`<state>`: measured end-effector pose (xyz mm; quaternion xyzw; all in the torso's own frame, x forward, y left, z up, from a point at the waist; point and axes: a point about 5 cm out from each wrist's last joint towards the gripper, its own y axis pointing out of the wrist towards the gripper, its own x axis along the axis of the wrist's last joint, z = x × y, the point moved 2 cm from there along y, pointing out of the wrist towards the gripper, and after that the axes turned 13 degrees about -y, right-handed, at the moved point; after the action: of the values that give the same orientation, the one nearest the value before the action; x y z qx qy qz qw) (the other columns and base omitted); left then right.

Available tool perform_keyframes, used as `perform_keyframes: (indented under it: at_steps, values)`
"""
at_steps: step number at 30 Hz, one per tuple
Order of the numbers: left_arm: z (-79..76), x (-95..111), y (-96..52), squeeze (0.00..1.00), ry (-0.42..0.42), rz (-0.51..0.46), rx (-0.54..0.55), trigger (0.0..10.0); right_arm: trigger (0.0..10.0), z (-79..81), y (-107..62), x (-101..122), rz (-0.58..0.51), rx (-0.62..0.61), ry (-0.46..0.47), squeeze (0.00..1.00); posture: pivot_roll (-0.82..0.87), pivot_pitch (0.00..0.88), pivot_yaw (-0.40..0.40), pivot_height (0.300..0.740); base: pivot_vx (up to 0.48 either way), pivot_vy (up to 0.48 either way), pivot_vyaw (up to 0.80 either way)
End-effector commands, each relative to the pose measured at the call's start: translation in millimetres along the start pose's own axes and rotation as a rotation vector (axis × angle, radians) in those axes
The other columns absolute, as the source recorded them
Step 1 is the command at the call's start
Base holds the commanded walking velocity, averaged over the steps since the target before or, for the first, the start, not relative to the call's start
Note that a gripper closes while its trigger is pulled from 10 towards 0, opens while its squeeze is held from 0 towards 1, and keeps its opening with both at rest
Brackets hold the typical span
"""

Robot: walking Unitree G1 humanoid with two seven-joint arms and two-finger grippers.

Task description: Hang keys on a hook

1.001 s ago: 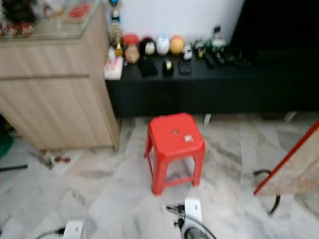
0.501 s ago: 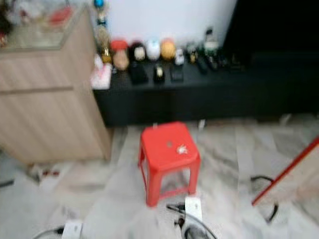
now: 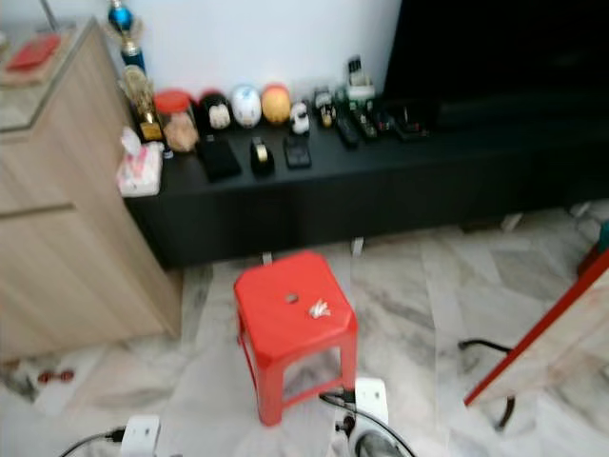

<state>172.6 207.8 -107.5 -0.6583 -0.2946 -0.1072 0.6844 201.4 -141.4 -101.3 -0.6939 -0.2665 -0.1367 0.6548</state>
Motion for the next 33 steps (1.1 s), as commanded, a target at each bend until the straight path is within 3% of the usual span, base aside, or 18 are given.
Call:
perform_keyframes:
  at_steps: [1, 9, 19, 33]
  values:
    - [-4.5, -9.0, -0.8, 0.00, 0.009, 0.032, -0.012, 10.0, 10.0, -2.3, -0.4, -3.2, 0.003, -0.003, -0.009, 0.00, -0.08, 0.056, -0.016, 0.740, 0.281, 0.000, 0.53]
    - [-4.3, -9.0, -0.8, 0.00, 0.010, 0.032, -0.012, 10.0, 10.0, -2.7, -0.5, -3.4, 0.003, -0.012, -0.005, 0.00, -0.08, 0.055, -0.015, 0.740, 0.279, 0.000, 0.75]
    - [-4.3, -9.1, -0.8, 0.00, 0.012, 0.033, -0.010, 10.0, 10.0, -2.7, -0.5, -3.1, -0.003, -0.015, 0.012, 0.00, -0.08, 0.055, -0.016, 0.740, 0.276, 0.000, 0.00]
    - [-4.5, -4.5, -1.0, 0.00, -0.002, -0.019, -0.004, 10.0, 10.0, -4.7, -1.2, 1.9, -0.063, -0.038, 0.033, 0.00, -0.08, 0.058, -0.017, 0.740, 0.000, 0.000, 0.00]
